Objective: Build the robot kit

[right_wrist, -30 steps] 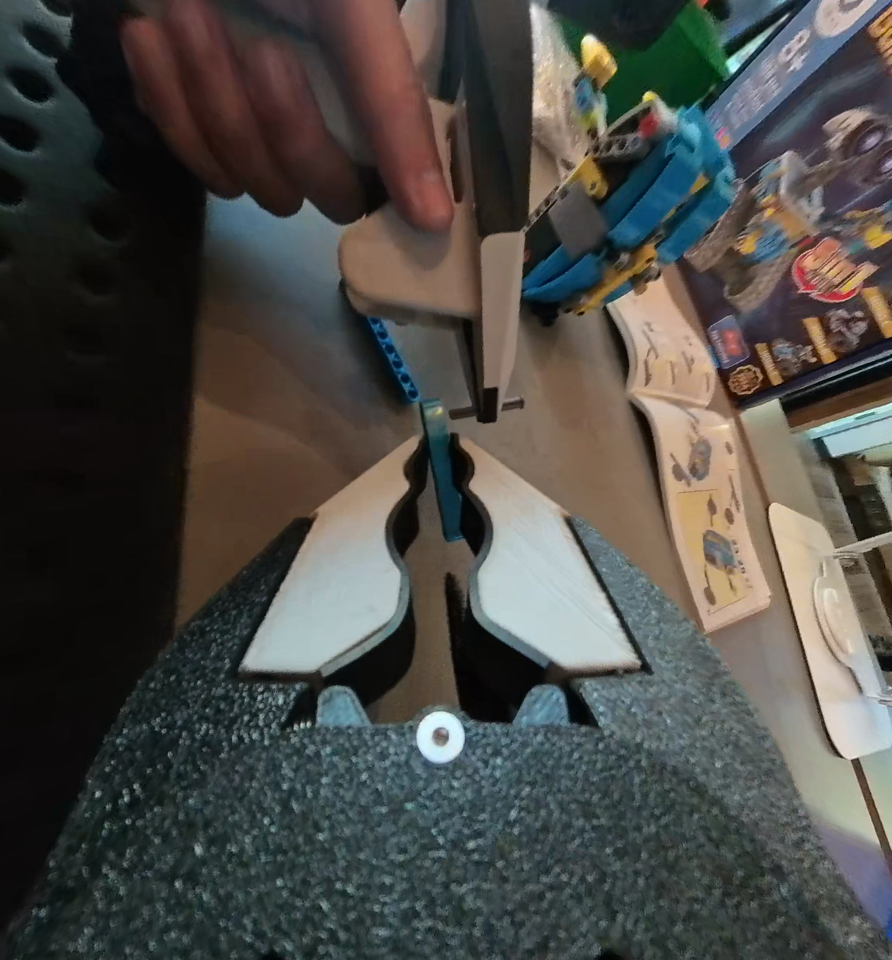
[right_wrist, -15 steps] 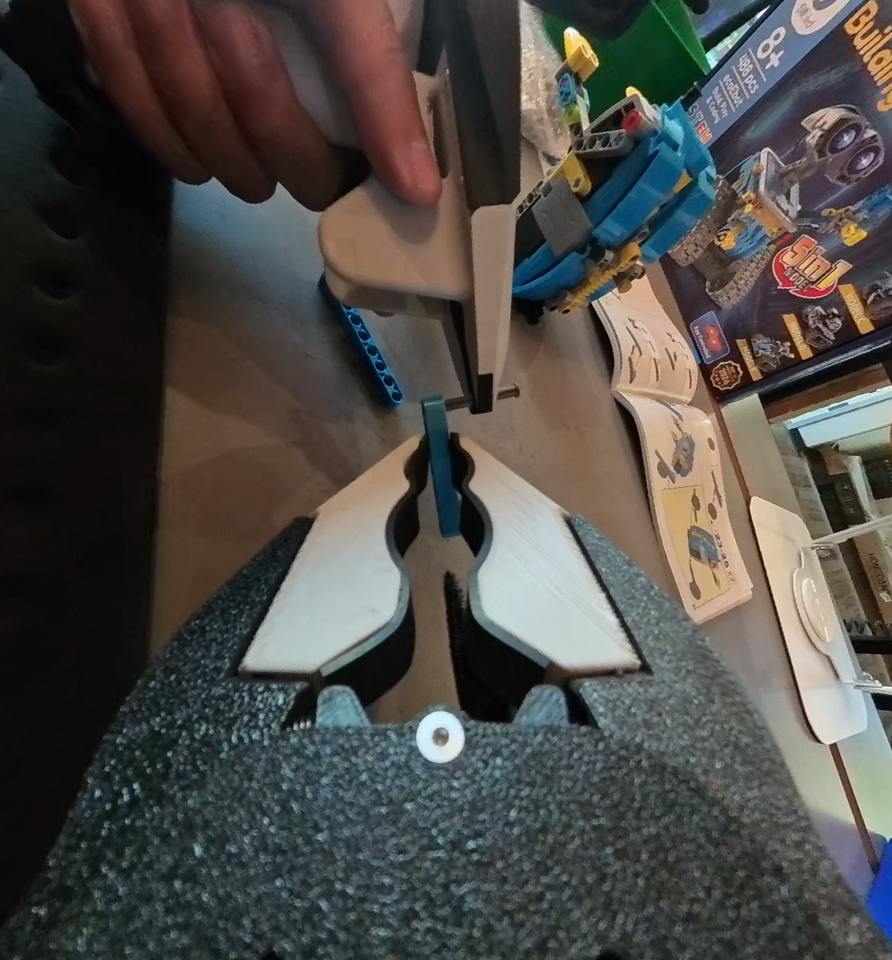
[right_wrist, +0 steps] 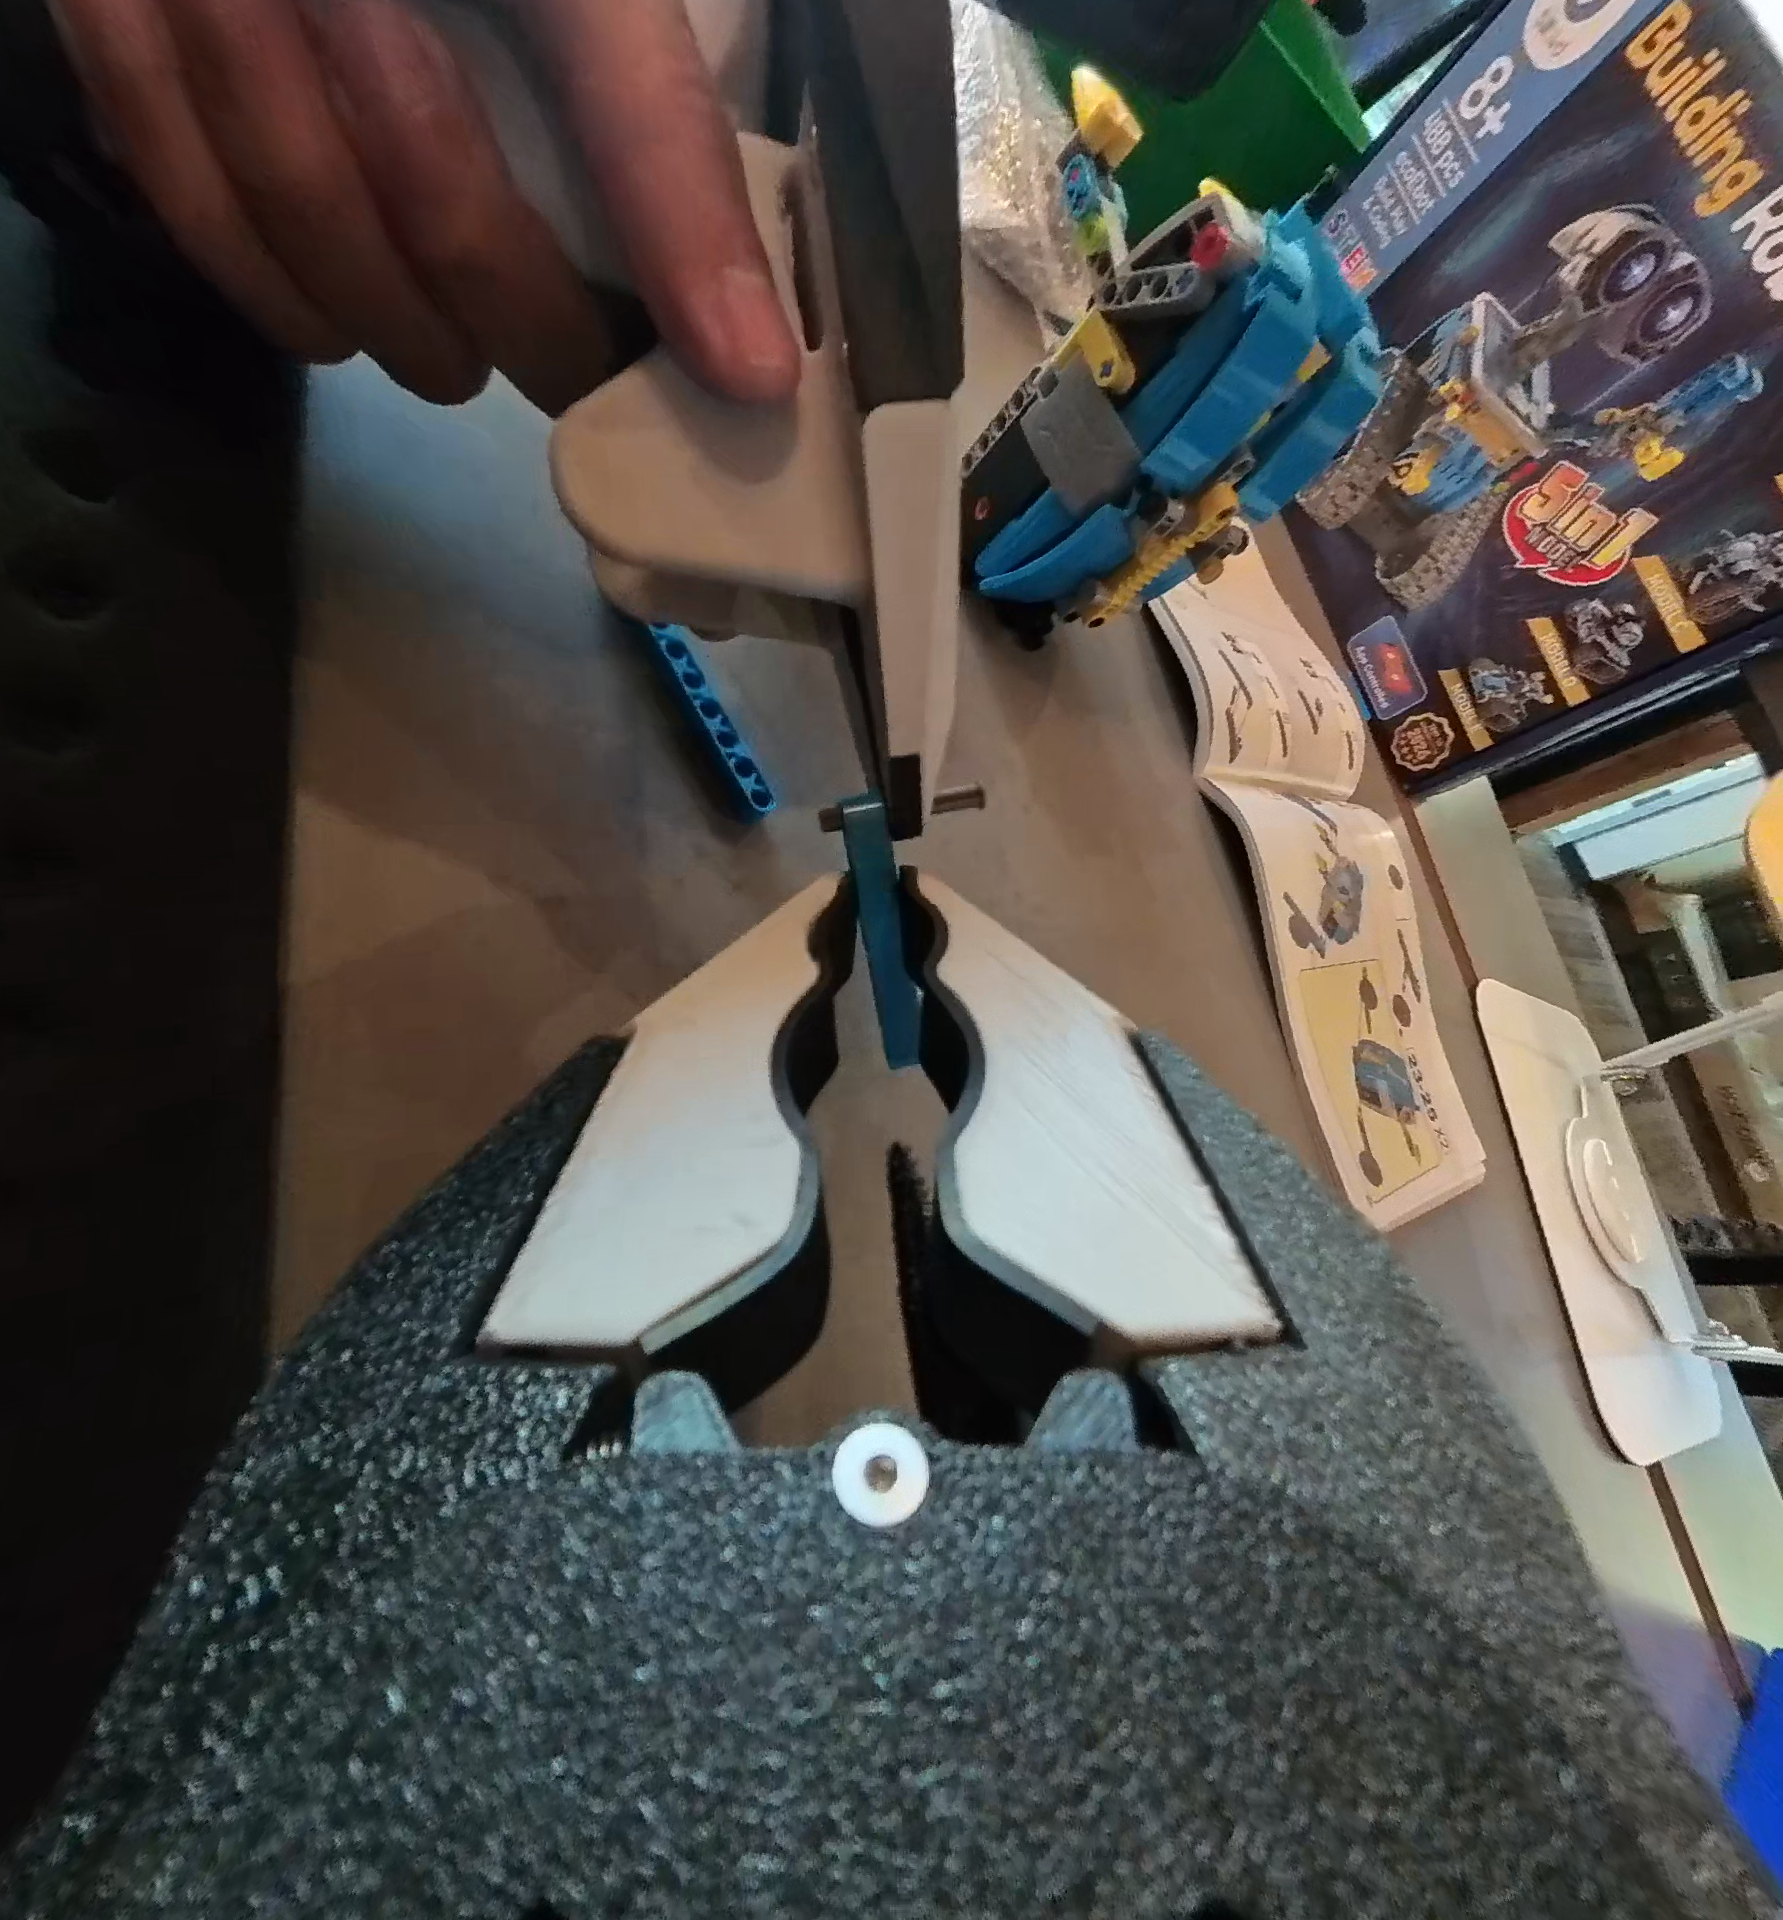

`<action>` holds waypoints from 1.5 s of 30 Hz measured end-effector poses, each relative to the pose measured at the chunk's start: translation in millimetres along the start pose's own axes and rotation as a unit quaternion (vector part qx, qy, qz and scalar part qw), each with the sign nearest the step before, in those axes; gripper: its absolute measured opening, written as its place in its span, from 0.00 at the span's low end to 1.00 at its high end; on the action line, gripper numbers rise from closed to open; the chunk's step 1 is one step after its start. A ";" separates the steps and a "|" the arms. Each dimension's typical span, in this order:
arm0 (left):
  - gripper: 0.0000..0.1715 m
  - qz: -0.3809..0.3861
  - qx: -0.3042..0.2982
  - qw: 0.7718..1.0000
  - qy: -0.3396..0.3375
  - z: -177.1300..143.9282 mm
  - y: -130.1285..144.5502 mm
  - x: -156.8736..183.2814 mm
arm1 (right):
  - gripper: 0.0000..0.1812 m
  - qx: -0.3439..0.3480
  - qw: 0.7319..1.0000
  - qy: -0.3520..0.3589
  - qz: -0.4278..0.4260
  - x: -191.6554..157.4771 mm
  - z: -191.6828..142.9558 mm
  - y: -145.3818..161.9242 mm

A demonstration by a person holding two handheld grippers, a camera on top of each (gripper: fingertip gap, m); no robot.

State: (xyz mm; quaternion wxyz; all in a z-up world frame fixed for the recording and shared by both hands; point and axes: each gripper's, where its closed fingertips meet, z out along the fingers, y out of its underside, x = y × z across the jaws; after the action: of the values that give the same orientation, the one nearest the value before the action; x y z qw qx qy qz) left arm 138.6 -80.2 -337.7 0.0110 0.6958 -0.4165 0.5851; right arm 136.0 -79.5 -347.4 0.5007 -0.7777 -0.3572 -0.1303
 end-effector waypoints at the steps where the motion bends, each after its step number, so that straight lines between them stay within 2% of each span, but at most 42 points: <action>1: 0.03 0.009 0.002 1.000 0.003 -0.8 -1.0 2.0 | 0.05 0.002 1.000 0.007 -0.004 1.4 -0.8 -1.3; 2: 0.04 0.021 0.006 1.000 0.006 -1.7 -2.5 5.1 | 0.05 0.005 1.000 0.016 -0.011 3.1 -1.4 -3.0; 3: 0.11 0.037 0.011 0.999 0.015 -2.8 -4.2 10.3 | 0.05 0.006 0.999 0.029 -0.021 5.8 -2.2 -4.6; 5: 0.17 0.062 0.020 0.997 0.030 -5.6 -7.4 20.6 | 0.05 0.007 0.997 0.056 -0.050 11.1 -3.4 -7.7; 9: 0.22 0.108 0.030 0.993 0.021 -12.7 -11.9 28.0 | 0.04 0.010 0.985 0.135 -0.108 27.0 -9.0 -16.9; 12: 0.21 0.179 0.023 0.984 -0.007 -16.2 -8.7 30.0 | 0.04 0.010 0.973 0.179 -0.143 35.7 -14.5 -21.0; 15: 0.21 0.241 0.014 0.970 -0.041 -18.2 -6.3 29.4 | 0.04 0.001 0.980 0.150 -0.130 27.9 -9.6 -15.6; 17: 0.21 0.265 -0.011 0.961 -0.074 -19.3 -1.2 21.1 | 0.04 -0.013 0.988 0.099 -0.115 15.8 -2.2 -6.0; 20: 0.21 0.277 -0.055 0.952 -0.119 -24.9 9.4 4.5 | 0.04 -0.051 0.996 0.023 -0.074 1.6 6.8 14.9; 23: 0.21 0.274 -0.074 0.950 -0.132 -32.1 19.1 -2.7 | 0.04 -0.068 0.997 -0.034 -0.034 -5.5 12.1 24.4; 30: 0.21 0.269 -0.104 0.941 -0.175 -53.5 32.9 -27.5 | 0.04 -0.095 0.986 -0.134 0.018 -15.8 21.3 31.4; 34: 0.21 0.287 -0.133 0.930 -0.186 -67.2 40.7 -38.0 | 0.04 -0.113 0.963 -0.236 0.067 -31.3 14.1 25.1; 37: 0.19 0.304 -0.153 0.918 -0.203 -75.3 44.3 -48.1 | 0.05 -0.105 0.953 -0.272 0.080 -38.4 10.7 21.8; 40: 0.17 0.324 -0.171 0.907 -0.209 -76.1 46.0 -54.6 | 0.05 -0.100 0.951 -0.278 0.095 -39.6 11.2 22.1; 42: 0.17 0.340 -0.178 0.900 -0.208 -72.7 45.1 -56.1 | 0.11 -0.095 0.947 -0.284 0.119 -39.2 8.4 19.6; 45: 0.16 0.361 -0.178 0.891 -0.209 -69.1 42.0 -54.8 | 0.14 -0.056 0.944 -0.271 0.181 -27.2 4.8 9.4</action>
State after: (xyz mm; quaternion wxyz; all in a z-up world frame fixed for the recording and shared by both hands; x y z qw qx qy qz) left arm 59.8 -41.8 -380.9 -0.1647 0.5897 -0.7291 0.3058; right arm 122.4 -89.2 -371.4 0.3558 -0.8618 -0.3247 0.1588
